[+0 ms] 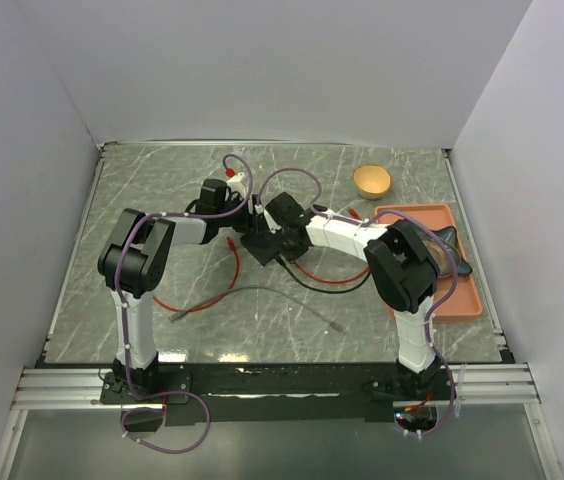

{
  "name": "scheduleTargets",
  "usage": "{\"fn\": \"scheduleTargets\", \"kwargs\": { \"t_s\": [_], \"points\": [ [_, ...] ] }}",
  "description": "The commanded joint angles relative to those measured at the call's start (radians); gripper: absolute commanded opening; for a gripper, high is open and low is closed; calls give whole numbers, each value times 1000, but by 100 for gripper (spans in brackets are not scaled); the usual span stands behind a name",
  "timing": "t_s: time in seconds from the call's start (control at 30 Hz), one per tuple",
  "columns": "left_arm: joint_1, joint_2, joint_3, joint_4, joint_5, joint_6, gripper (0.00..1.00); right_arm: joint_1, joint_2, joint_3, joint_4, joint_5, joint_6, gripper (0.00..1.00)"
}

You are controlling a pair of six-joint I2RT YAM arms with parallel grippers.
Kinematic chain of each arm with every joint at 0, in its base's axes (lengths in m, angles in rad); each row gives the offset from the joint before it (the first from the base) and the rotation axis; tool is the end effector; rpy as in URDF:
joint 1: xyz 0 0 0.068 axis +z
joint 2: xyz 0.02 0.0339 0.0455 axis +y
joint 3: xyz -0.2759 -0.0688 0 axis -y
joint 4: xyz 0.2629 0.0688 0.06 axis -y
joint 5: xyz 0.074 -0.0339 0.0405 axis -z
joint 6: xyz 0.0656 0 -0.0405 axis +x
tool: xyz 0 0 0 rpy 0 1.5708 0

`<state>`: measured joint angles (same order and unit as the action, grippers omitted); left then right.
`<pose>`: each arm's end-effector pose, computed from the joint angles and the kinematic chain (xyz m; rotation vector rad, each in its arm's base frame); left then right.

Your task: Insert the plug into the switch port

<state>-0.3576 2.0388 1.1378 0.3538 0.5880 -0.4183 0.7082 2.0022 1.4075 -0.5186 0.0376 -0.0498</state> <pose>0.4224 -0.1967 0.1240 0.3036 2.1839 -1.0711 0.3422 0.2898 0.1413 -0.9853 2.5058 0.1548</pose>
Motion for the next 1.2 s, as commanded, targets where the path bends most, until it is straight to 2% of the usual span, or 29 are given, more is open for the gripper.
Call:
{"fn": "scheduleTargets", "kwargs": {
  "t_s": [0.0,0.5,0.73,1.0,1.17],
  "points": [
    [-20,-60,-15,-3,101,6,70,2,26,84,92,-33,-28,0],
    [-20,-80,-39,7,124,7,66,-49,33,128,104,-145,48,0],
    [-20,-112,-67,13,105,-22,64,-47,9,120,101,-88,128,0],
    [-47,-118,-67,7,105,-37,63,3,18,120,118,-18,91,0],
    [-57,-106,-64,-6,102,-30,63,5,0,82,179,-60,70,0]
  ]
}}
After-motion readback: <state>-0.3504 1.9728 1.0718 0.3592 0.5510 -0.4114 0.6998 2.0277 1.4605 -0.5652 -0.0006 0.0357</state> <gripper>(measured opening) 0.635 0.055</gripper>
